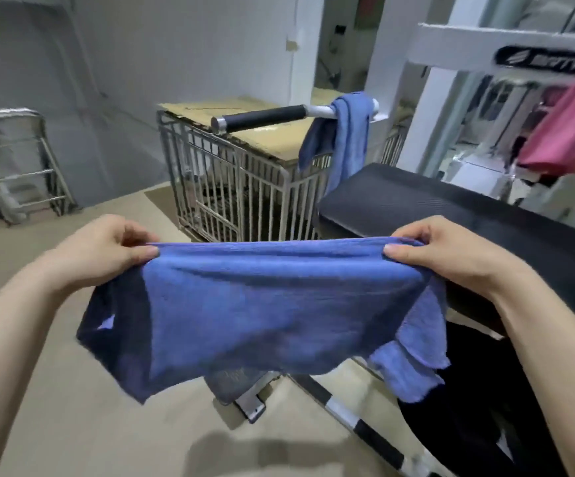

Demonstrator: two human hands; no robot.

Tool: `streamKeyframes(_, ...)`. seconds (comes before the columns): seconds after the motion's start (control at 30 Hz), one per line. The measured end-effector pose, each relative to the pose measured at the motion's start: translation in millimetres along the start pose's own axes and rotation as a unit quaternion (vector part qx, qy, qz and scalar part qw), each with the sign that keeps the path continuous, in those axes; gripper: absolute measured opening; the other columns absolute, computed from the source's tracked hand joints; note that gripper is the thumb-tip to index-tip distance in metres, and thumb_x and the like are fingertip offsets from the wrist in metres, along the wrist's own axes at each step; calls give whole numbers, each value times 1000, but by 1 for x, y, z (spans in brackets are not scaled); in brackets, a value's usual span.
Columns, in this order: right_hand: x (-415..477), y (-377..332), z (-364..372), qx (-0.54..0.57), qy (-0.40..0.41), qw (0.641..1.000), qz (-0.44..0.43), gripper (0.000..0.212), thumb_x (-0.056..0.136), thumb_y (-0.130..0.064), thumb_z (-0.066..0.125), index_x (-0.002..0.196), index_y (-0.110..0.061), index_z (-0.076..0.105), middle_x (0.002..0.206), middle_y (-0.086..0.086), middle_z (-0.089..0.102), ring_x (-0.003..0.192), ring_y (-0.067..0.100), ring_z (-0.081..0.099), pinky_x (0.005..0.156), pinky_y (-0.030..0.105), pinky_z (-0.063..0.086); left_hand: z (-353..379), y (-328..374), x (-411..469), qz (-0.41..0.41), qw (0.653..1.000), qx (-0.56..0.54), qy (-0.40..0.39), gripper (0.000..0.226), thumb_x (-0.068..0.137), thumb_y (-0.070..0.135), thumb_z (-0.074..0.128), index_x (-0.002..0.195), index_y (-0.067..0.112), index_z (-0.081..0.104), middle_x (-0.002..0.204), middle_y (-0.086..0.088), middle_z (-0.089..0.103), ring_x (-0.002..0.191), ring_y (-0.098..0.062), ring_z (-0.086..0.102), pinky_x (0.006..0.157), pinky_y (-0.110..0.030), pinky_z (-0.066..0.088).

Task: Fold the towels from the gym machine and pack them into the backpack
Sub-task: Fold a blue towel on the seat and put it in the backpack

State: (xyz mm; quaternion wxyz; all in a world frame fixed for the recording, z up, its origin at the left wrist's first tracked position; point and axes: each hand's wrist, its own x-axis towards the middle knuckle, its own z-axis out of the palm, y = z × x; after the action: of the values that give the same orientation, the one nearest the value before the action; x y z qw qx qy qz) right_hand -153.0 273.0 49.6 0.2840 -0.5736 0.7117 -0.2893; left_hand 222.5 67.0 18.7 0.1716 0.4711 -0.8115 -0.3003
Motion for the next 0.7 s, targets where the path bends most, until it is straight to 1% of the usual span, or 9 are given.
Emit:
streamKeyframes(0.03,-5,7,-4,8,32,999,13,22,92,-24,63,78,-9,71,67,0,63,64,9,52,64,29,39,11,3,18,32,995,80,46,18,89,9,65,75,18,74,68,8,72,70,-17,64,63,-25,44)
streamKeyframes(0.13,-16,26,-18,-15,114,992,48,20,94,-19,60,79,-15,73,70,-2,69,66,7,55,67,32,43,43,25,63,90,953,221,185,14,91,12,58,90,9,72,91,-18,71,90,-40,61,68,-38,45)
streamKeyframes(0.2,-22,39,-32,-69,154,982,82,21,93,-16,59,79,-19,74,76,-2,73,70,8,59,70,36,47,60,38,88,123,930,259,232,19,92,17,56,91,6,71,90,-23,65,88,-43,55,66,-44,46)
streamKeyframes(0.27,-27,50,-51,-149,204,961,115,23,92,-11,57,78,-21,72,79,-1,73,77,14,63,74,37,47,77,57,112,155,922,235,267,22,94,21,54,96,6,69,91,-22,56,89,-42,49,64,-46,45)
streamKeyframes(0.37,-28,67,-75,-238,289,911,171,23,91,-7,53,90,-19,72,91,7,71,92,30,62,75,33,43,100,94,149,170,925,199,275,25,97,25,44,108,14,63,96,-21,58,92,-43,55,65,-44,43)
streamKeyframes(0.43,-21,83,-93,-277,342,876,195,24,91,-5,53,99,-14,73,101,15,71,98,36,61,78,37,46,113,120,178,166,927,191,277,26,99,31,36,110,21,57,97,-24,65,88,-45,60,65,-41,40)
streamKeyframes(0.5,-8,99,-114,-307,379,852,192,24,90,-4,53,100,-13,73,105,18,70,99,40,60,78,41,49,124,144,208,149,935,167,275,27,100,36,32,108,21,53,98,-28,65,88,-49,60,66,-41,39)
streamKeyframes(0.6,16,122,-150,-333,402,831,195,26,86,-4,52,99,-14,71,105,20,69,97,43,59,76,43,50,142,175,257,131,950,139,248,28,99,34,31,105,17,52,102,-29,63,94,-48,59,70,-43,40)
streamKeyframes(0.7,40,148,-181,-354,364,832,224,27,83,-5,53,100,-16,71,106,19,68,96,43,60,79,45,51,157,203,299,122,957,138,223,27,99,32,30,102,15,51,104,-24,64,95,-45,59,69,-41,37)
